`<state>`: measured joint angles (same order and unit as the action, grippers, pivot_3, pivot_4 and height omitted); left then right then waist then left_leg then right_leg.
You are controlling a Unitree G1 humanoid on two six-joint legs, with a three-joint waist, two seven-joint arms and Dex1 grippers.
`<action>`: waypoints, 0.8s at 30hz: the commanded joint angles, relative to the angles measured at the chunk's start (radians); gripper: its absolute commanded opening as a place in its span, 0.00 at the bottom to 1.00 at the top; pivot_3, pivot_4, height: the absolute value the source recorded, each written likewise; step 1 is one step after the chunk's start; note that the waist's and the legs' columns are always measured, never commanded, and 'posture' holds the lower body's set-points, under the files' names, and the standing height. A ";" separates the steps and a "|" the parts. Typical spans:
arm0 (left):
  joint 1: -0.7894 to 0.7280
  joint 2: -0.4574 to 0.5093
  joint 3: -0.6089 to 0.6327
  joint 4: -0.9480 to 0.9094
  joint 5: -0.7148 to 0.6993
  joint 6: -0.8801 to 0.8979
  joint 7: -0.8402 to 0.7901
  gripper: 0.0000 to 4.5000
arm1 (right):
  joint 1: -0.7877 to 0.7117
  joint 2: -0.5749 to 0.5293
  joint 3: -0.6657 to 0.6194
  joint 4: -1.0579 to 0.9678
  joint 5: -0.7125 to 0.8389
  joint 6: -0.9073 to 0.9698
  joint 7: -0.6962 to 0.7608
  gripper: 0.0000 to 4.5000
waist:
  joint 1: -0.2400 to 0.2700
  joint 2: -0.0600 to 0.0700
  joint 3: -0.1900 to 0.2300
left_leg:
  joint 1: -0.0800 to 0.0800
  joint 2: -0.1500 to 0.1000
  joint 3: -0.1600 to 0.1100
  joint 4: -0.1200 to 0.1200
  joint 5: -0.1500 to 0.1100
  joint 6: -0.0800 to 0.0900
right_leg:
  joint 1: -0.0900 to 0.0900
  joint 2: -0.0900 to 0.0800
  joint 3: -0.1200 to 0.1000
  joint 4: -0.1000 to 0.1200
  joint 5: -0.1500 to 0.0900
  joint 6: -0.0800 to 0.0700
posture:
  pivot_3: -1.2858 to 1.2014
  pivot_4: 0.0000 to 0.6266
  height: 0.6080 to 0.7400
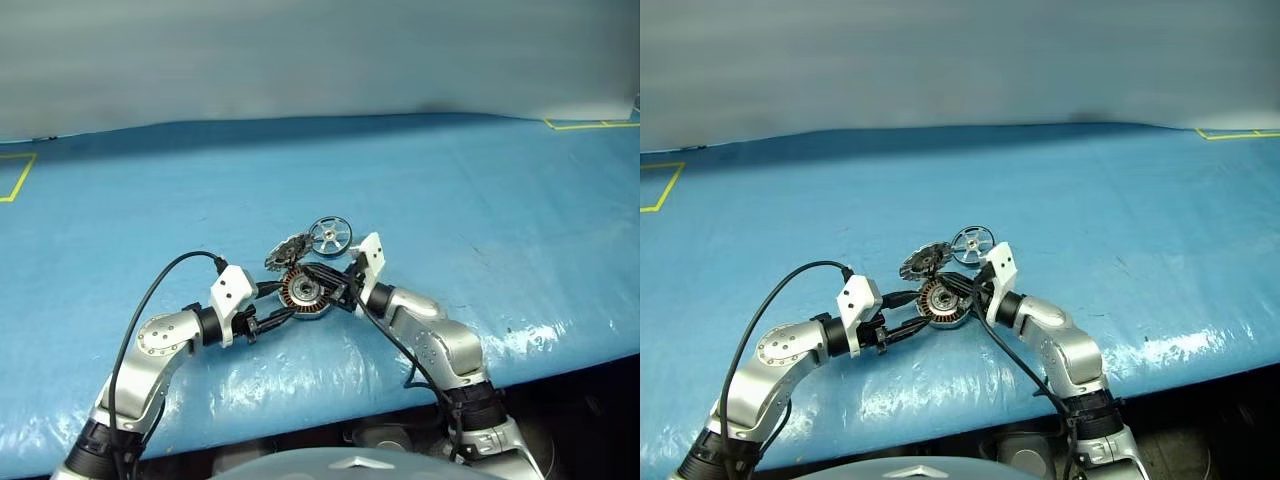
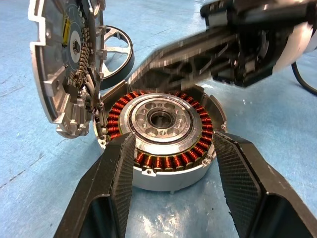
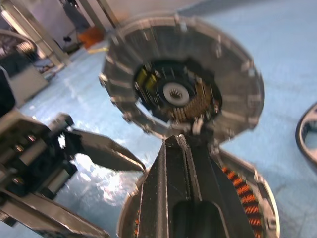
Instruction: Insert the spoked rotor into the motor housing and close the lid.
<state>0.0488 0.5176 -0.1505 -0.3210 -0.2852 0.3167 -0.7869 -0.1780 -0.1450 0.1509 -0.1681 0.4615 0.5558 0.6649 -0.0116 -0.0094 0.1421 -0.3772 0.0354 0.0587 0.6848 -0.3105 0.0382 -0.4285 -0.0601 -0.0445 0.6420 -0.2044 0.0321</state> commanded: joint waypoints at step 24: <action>-0.011 -0.011 0.013 -0.045 -0.046 -0.028 -0.023 0.59 | -0.010 -0.253 0.136 -0.112 -0.239 -0.079 0.034 0.00 | 0.004 0.000 0.001 | 0.000 -0.001 0.000 0.001 0.000 0.000 | 0.000 -0.001 0.000 0.000 0.000 0.000 | 0.52 0.24 1.00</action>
<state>0.0490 0.5123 -0.1489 -0.3212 -0.3179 0.3042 -0.8080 -0.1792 -0.3718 0.3335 -0.2095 0.2321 0.4862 0.6878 -0.0081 -0.0089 0.1429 -0.3778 0.0339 0.0591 0.6868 -0.3109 0.0389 -0.4282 -0.0612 -0.0440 0.6417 -0.2044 0.0323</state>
